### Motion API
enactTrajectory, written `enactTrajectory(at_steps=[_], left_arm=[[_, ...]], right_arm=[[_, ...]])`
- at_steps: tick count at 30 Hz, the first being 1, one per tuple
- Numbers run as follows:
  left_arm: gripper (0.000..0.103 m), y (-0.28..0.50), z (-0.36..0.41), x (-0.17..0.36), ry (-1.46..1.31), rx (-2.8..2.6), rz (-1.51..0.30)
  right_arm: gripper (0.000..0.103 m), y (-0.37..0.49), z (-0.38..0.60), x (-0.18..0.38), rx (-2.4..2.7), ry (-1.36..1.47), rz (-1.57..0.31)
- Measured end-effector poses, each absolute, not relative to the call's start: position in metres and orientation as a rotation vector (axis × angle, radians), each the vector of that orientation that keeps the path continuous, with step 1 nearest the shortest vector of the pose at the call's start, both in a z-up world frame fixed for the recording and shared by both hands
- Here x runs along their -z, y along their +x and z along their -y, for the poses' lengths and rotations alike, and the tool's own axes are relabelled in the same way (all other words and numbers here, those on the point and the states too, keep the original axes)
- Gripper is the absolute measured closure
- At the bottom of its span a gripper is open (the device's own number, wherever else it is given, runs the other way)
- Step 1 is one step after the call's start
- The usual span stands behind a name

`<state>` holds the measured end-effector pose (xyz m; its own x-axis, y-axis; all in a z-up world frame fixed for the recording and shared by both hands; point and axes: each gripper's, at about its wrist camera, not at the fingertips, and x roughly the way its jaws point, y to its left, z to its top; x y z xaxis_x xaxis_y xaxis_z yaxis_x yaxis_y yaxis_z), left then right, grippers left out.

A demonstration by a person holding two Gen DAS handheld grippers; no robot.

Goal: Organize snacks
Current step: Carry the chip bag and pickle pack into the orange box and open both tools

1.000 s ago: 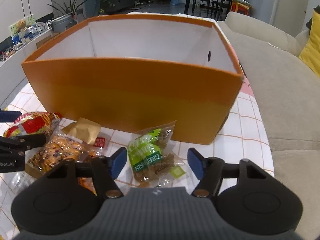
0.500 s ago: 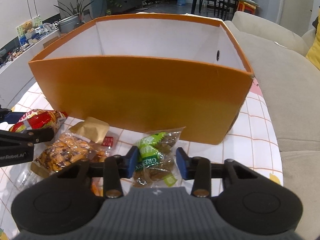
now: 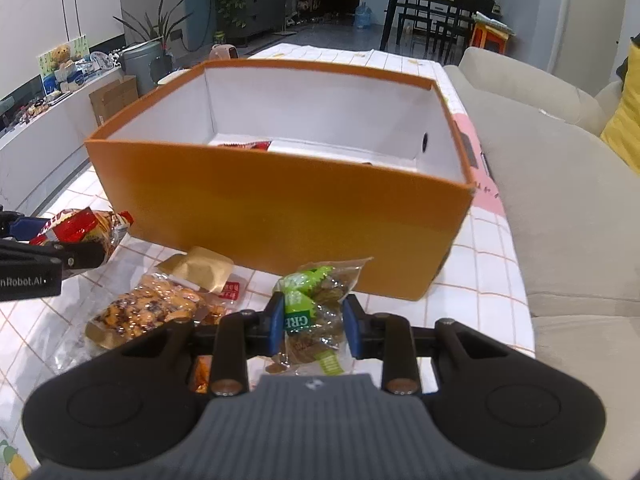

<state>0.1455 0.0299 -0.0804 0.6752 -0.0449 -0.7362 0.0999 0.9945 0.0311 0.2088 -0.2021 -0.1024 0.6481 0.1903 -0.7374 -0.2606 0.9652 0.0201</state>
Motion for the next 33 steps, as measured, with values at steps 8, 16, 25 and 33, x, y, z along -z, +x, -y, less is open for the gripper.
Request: enactTrajectory(at_steps=[8, 16, 25, 33], left_arm=[[0.042, 0.137, -0.032, 0.053, 0.002, 0.095, -0.792], [0.042, 0.139, -0.025, 0.025, -0.03, 0.121, -0.745], [0.042, 0.163, -0.006, -0.009, 0.0, 0.173, -0.676], [0.042, 0.2, 0.007, -0.021, -0.005, 0.23, -0.692]], right_arm=[[0.076, 0.19, 0.203, 0.072, -0.274, -0.085, -0.778], [0.076, 0.176, 0.207, 0.038, -0.287, -0.062, -0.712], [0.076, 0.184, 0.217, 0.0, -0.273, -0.056, -0.623], [0.076, 0.226, 0.221, -0.016, -0.273, -0.057, -0.615]])
